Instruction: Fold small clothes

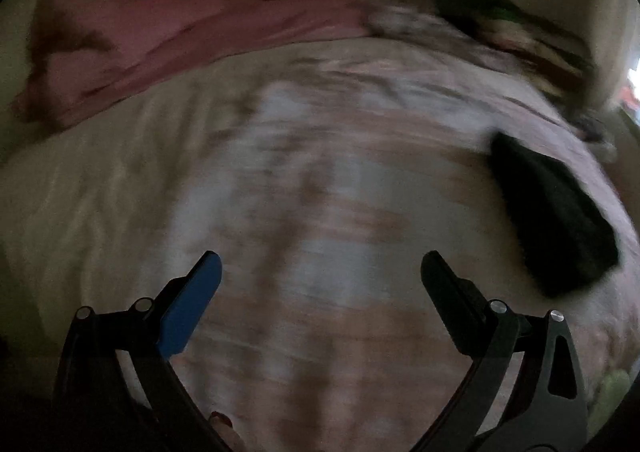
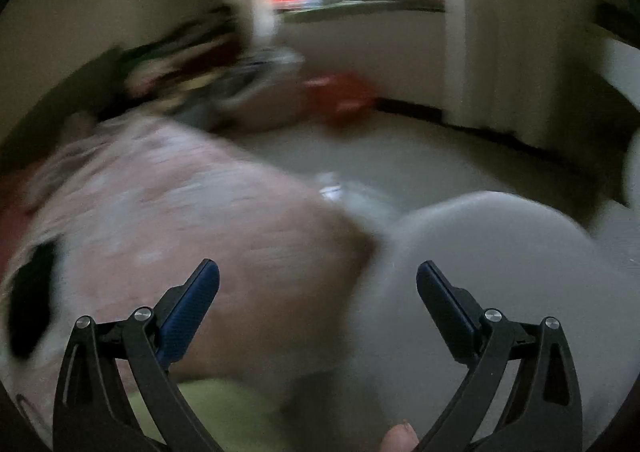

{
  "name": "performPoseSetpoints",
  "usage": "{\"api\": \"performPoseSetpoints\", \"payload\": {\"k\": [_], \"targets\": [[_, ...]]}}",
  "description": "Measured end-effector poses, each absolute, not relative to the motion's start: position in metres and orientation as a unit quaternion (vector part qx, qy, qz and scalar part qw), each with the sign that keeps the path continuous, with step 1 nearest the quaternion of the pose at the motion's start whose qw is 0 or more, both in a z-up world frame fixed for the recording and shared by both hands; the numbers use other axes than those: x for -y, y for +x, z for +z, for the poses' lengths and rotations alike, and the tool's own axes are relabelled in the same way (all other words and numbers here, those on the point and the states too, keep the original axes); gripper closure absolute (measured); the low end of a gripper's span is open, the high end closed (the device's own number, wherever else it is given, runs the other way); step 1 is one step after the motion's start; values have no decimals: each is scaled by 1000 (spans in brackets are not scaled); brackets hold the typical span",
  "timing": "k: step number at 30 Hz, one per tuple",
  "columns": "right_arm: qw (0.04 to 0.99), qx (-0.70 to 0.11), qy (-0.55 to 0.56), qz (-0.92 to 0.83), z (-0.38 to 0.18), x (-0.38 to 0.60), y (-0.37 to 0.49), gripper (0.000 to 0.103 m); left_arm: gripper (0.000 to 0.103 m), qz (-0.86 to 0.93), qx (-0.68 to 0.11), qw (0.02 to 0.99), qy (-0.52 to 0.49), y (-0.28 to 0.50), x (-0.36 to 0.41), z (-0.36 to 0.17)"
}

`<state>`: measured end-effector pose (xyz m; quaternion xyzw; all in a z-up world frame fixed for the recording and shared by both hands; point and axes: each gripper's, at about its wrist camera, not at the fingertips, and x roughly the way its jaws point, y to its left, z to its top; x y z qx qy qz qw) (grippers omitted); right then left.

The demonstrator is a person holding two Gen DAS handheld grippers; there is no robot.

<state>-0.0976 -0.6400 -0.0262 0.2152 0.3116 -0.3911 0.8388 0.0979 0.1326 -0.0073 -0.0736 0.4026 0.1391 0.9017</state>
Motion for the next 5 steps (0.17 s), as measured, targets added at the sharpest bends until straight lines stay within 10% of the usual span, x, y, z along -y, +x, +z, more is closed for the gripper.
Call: {"api": "performPoseSetpoints", "payload": {"k": [5], "targets": [[775, -337, 241, -477, -64, 714, -135, 5, 10, 251, -418, 869, -78, 112, -253, -20]]}}
